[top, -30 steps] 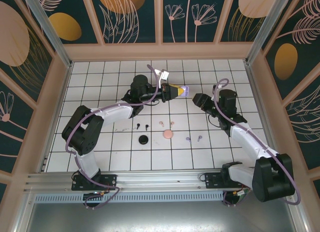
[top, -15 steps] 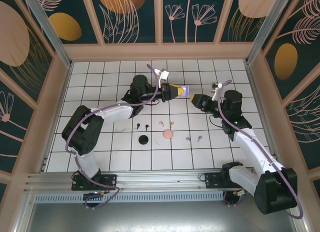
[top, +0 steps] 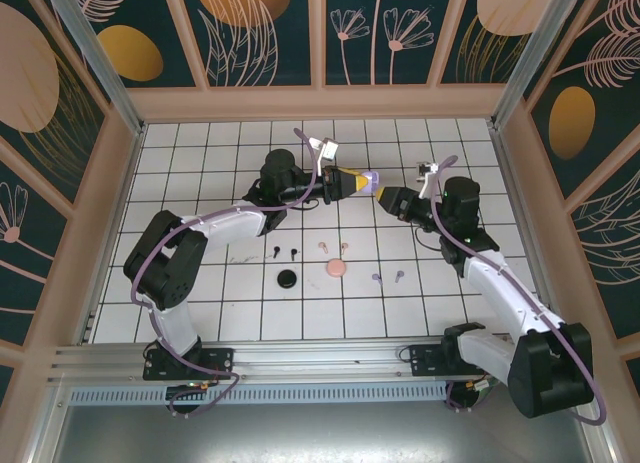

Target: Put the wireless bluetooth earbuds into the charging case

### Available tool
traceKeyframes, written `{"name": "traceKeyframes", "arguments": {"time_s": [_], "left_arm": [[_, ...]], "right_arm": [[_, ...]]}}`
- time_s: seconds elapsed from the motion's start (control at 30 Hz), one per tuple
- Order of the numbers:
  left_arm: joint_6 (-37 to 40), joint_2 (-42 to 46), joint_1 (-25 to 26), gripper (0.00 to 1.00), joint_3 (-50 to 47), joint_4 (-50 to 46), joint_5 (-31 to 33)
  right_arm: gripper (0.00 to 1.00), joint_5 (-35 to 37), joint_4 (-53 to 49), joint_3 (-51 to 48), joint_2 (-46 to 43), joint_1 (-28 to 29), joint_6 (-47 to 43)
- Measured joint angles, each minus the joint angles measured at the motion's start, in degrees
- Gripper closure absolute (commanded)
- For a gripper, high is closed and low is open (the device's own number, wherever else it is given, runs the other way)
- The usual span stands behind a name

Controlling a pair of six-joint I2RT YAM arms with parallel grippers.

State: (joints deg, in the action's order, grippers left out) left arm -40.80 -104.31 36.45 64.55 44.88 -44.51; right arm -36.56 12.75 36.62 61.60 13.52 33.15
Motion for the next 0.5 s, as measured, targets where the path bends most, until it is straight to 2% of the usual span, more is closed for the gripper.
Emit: {"name": "traceKeyframes", "arguments": {"time_s": [0.5], "left_arm": [[-0.44, 0.00, 0.00, 1.00, 0.00, 0.04, -0.07]], "right_arm": [[0.68, 0.04, 2.38, 1.77, 4.24, 0.24, 0.39]]}}
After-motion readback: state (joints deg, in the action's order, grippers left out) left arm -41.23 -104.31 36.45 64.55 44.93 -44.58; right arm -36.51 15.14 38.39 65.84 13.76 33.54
